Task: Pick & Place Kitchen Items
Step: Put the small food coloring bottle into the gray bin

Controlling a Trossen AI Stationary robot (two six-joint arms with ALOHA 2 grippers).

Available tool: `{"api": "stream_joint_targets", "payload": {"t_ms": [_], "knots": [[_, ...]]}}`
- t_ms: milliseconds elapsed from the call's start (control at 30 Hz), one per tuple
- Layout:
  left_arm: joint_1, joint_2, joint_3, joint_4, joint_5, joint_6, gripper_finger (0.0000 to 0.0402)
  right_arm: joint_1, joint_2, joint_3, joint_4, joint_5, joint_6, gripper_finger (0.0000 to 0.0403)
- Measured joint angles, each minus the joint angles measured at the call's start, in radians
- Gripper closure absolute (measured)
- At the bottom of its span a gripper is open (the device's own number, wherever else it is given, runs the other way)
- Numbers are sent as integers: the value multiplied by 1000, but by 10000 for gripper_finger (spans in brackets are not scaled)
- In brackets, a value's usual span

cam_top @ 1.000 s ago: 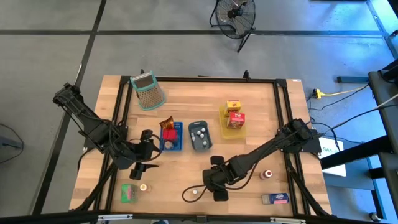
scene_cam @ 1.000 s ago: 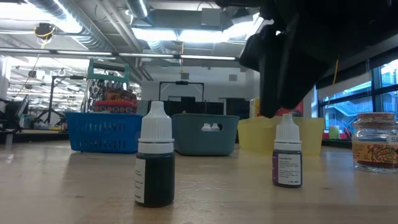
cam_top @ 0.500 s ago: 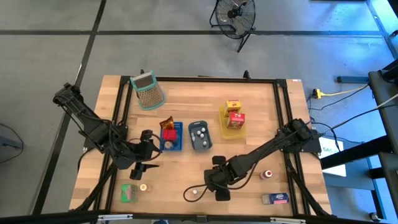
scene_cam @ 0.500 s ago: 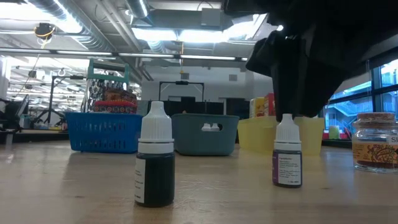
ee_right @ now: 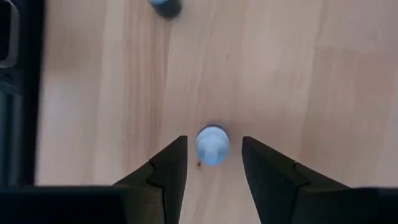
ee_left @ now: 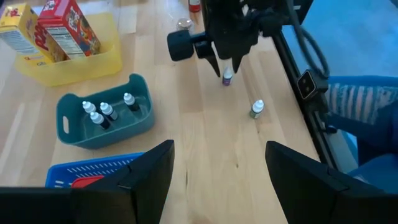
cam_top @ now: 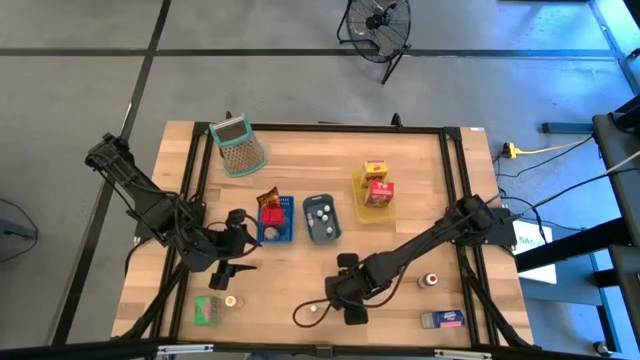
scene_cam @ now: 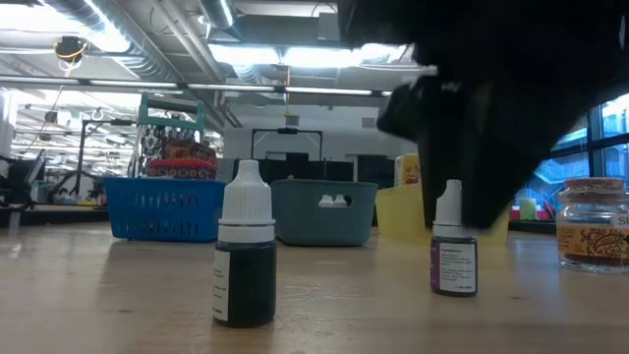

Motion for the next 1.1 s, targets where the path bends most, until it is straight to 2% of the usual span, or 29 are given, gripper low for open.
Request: {"api": "stream_joint_targets", "payload": {"t_ms": [233, 667, 867, 1000, 1100], "knots": [[0, 0, 0, 0, -4, 36, 153, -6, 38, 0, 12, -5, -67, 247], [0, 0, 0, 0, -46, 37, 153, -41, 38, 0, -5, -23, -69, 250], [0, 0, 0, 0, -71, 33, 153, -54, 38, 0, -7, -50, -123, 292], [0, 15, 0, 0, -73, -23, 153, -60, 37, 0, -7, -53, -185, 325], [0, 37, 0, 0, -57, -66, 153, -71, 37, 0, -7, -53, -244, 332]]}}
